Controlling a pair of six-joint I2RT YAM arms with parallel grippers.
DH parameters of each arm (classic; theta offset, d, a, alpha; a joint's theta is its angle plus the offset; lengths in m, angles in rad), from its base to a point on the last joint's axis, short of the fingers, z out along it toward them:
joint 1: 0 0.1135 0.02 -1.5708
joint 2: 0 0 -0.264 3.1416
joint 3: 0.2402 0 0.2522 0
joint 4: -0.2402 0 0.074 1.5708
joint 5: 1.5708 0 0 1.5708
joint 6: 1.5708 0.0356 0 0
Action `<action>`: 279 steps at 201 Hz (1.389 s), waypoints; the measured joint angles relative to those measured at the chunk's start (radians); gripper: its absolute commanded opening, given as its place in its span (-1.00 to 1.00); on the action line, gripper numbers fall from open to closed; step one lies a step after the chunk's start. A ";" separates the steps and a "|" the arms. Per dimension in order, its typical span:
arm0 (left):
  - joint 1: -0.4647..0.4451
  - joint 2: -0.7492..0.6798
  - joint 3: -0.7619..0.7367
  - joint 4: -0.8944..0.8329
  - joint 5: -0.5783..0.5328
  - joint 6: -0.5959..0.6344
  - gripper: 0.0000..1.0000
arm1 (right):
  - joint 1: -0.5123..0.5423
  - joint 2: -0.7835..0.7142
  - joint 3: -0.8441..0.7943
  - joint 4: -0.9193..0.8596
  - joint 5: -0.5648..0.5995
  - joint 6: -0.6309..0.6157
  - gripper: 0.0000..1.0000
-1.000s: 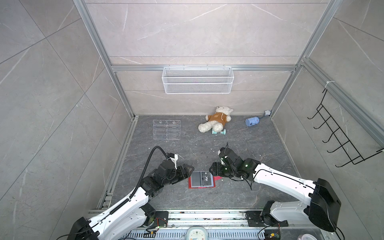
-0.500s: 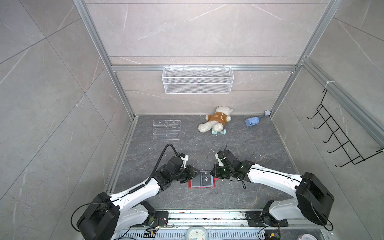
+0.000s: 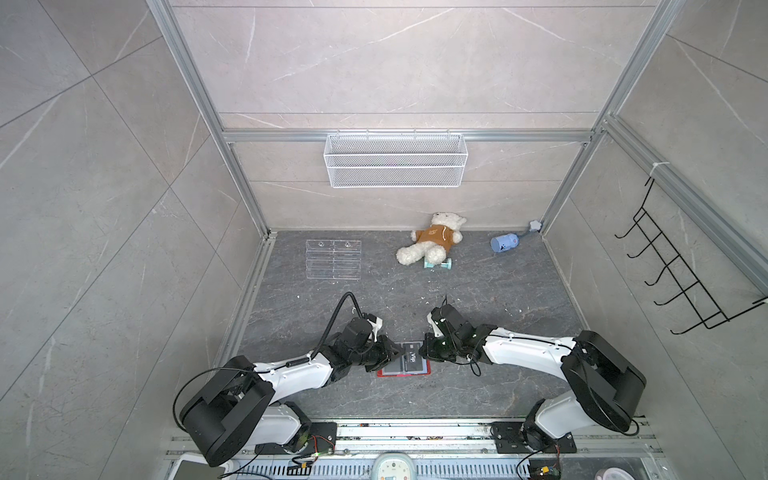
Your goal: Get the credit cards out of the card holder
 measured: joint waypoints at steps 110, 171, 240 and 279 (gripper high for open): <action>-0.001 0.083 -0.097 0.169 -0.028 -0.057 -0.52 | -0.001 0.031 -0.033 0.069 -0.007 0.014 -0.88; -0.001 0.132 -0.117 0.295 -0.047 -0.080 -0.52 | -0.002 0.046 -0.048 0.134 -0.035 0.037 -0.90; -0.002 0.156 -0.127 0.351 -0.053 -0.087 -0.55 | -0.002 0.021 -0.055 0.110 -0.024 0.044 -0.88; -0.002 0.161 -0.131 0.359 -0.053 -0.087 -0.56 | -0.002 -0.015 -0.055 0.048 -0.002 0.040 -0.88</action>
